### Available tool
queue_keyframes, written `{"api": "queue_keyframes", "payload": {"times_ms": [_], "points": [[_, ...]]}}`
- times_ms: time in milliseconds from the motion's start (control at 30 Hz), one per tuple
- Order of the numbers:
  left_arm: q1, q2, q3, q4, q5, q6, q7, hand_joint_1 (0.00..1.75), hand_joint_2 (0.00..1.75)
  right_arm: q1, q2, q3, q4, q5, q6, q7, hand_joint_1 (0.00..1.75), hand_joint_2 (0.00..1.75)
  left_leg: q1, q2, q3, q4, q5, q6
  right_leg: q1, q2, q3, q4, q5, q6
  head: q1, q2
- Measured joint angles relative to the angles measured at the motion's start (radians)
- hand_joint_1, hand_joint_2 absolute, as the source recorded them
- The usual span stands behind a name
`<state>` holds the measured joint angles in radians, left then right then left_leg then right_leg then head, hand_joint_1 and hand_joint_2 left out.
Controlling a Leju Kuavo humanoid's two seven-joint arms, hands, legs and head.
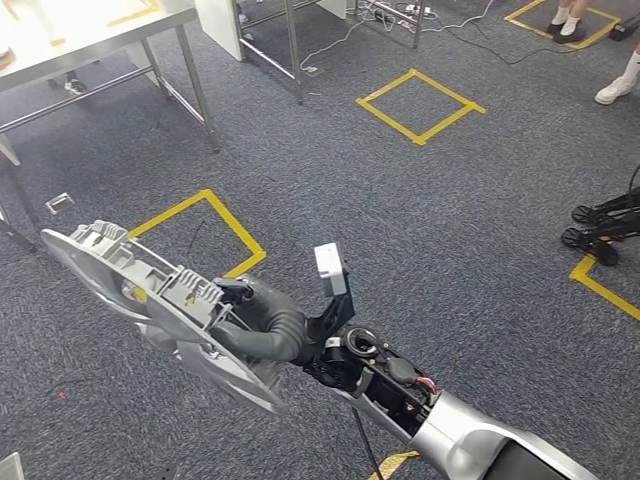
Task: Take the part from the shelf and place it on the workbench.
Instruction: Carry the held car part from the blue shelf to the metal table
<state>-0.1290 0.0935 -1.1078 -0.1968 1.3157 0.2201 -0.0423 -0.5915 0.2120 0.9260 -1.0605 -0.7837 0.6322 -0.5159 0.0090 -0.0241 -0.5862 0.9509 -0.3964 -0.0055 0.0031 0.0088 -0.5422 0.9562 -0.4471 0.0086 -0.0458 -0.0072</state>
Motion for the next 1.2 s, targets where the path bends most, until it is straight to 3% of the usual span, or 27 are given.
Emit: {"api": "queue_keyframes", "payload": {"times_ms": [267, 433, 533, 600, 700, 733, 767, 833, 867, 900, 933, 967, 1000, 1067, 1133, 1200], "points": [[0.0, 0.0, 0.0, 0.0, 0.017, -0.005, -0.013, 0.0, 1.75, -0.006, 0.001, 0.0, 0.0, 0.002, 0.01, -0.017, 1.75, 1.75, -0.003, 0.0, -0.001, 0.003, -0.003, 0.002, -0.003, -0.001, 0.003, -0.005, 0.0, 0.002, 0.0, 0.0], [0.0, 0.001, 0.001, 0.0, 0.032, -0.012, -0.024, 0.0, 1.75, -0.009, 0.007, 0.002, 0.005, 0.033, 0.012, -0.026, 1.75, 1.75, -0.007, 0.0, -0.003, 0.007, -0.009, 0.013, -0.007, -0.001, 0.008, -0.008, 0.001, 0.012, 0.0, 0.0], [0.0, 0.001, 0.001, 0.0, 0.033, -0.014, -0.024, 0.0, 1.75, -0.011, 0.014, 0.006, 0.007, 0.053, 0.009, -0.032, 1.75, 1.75, -0.003, -0.001, 0.014, -0.011, -0.017, 0.029, -0.007, -0.001, 0.011, 0.011, 0.007, 0.024, 0.0, 0.0], [0.0, 0.0, 0.001, 0.0, 0.032, -0.015, -0.024, 0.0, 1.75, -0.015, 0.017, 0.007, 0.009, 0.068, 0.005, -0.039, 1.75, 1.75, 0.003, -0.002, 0.034, -0.02, -0.028, 0.04, -0.008, -0.002, -0.021, 0.079, -0.021, 0.031, 0.0, 0.0], [0.001, 0.0, 0.001, 0.0, 0.029, -0.015, -0.024, 0.0, 1.75, -0.017, 0.018, 0.012, 0.01, 0.097, -0.008, -0.049, 1.75, 1.75, 0.004, -0.01, 0.053, -0.02, -0.043, 0.042, -0.014, -0.003, -0.135, 0.268, -0.089, 0.04, 0.0, 0.0], [0.002, 0.0, 0.001, 0.0, 0.028, -0.015, -0.023, 0.0, 1.75, -0.016, 0.018, 0.015, 0.011, 0.105, -0.011, -0.05, 1.75, 1.75, 0.005, -0.015, 0.06, -0.019, -0.048, 0.038, -0.016, -0.003, -0.161, 0.297, -0.091, 0.043, 0.0, 0.0], [0.002, 0.0, 0.001, 0.0, 0.028, -0.015, -0.022, 0.0, 1.75, -0.015, 0.018, 0.017, 0.011, 0.112, -0.014, -0.05, 1.75, 1.75, 0.007, -0.022, 0.069, -0.019, -0.055, 0.034, -0.019, -0.003, -0.168, 0.288, -0.073, 0.045, 0.0, 0.0], [0.004, -0.002, 0.001, 0.0, 0.028, -0.015, -0.02, 0.0, 1.75, -0.015, 0.018, 0.021, 0.011, 0.123, -0.015, -0.05, 1.75, 1.75, 0.012, -0.038, 0.092, -0.018, -0.071, 0.021, -0.025, 0.008, -0.129, 0.166, 0.013, 0.05, 0.0, 0.0], [0.004, -0.002, 0.001, 0.0, 0.028, -0.015, -0.02, 0.0, 1.75, -0.015, 0.018, 0.022, 0.012, 0.128, -0.016, -0.05, 1.75, 1.75, 0.014, -0.046, 0.101, -0.017, -0.08, 0.015, -0.028, 0.026, -0.107, 0.097, 0.048, 0.052, 0.0, 0.0], [0.003, -0.003, 0.001, 0.0, 0.029, -0.015, -0.02, 0.0, 1.75, -0.015, 0.018, 0.024, 0.012, 0.132, -0.016, -0.05, 1.75, 1.75, 0.016, -0.054, 0.104, -0.017, -0.087, 0.007, -0.03, 0.043, -0.087, 0.04, 0.064, 0.049, 0.0, 0.0], [0.002, -0.003, 0.001, 0.0, 0.031, -0.015, -0.021, 0.0, 1.75, -0.016, 0.018, 0.025, 0.013, 0.135, -0.016, -0.051, 1.75, 1.75, 0.019, -0.061, 0.104, -0.021, -0.092, 0.0, -0.029, 0.057, -0.076, 0.007, 0.068, 0.042, 0.0, 0.0], [0.0, -0.004, 0.001, 0.0, 0.033, -0.015, -0.022, 0.0, 1.75, -0.015, 0.018, 0.027, 0.014, 0.139, -0.017, -0.05, 1.75, 1.75, 0.021, -0.067, 0.104, -0.021, -0.091, -0.008, -0.027, 0.059, -0.07, -0.005, 0.055, 0.031, -0.001, 0.0], [0.0, -0.004, 0.001, 0.0, 0.034, -0.015, -0.023, 0.0, 1.75, -0.016, 0.019, 0.028, 0.014, 0.141, -0.017, -0.05, 1.75, 1.75, 0.023, -0.071, 0.106, -0.022, -0.089, -0.016, -0.025, 0.05, -0.057, -0.012, 0.046, 0.018, -0.001, 0.0], [0.001, -0.004, 0.001, 0.0, 0.037, -0.015, -0.026, 0.0, 1.75, -0.016, 0.021, 0.03, 0.015, 0.145, -0.017, -0.049, 1.75, 1.75, 0.022, -0.05, 0.095, 0.022, -0.076, -0.026, -0.025, 0.03, -0.025, -0.022, 0.036, 0.0, -0.002, 0.0], [0.0, -0.005, 0.001, 0.0, 0.038, -0.014, -0.028, 0.0, 1.75, -0.017, 0.023, 0.032, 0.018, 0.146, -0.017, -0.048, 1.75, 1.75, 0.02, -0.011, 0.027, 0.134, -0.076, -0.029, -0.023, 0.007, 0.012, -0.031, 0.02, -0.009, -0.005, 0.0], [0.002, -0.005, 0.001, 0.0, 0.04, -0.013, -0.031, 0.0, 1.75, -0.017, 0.023, 0.035, 0.021, 0.148, -0.017, -0.049, 1.75, 1.75, 0.017, 0.006, -0.067, 0.245, -0.126, -0.03, -0.018, -0.014, 0.045, -0.037, -0.003, -0.014, -0.006, 0.0]]}}
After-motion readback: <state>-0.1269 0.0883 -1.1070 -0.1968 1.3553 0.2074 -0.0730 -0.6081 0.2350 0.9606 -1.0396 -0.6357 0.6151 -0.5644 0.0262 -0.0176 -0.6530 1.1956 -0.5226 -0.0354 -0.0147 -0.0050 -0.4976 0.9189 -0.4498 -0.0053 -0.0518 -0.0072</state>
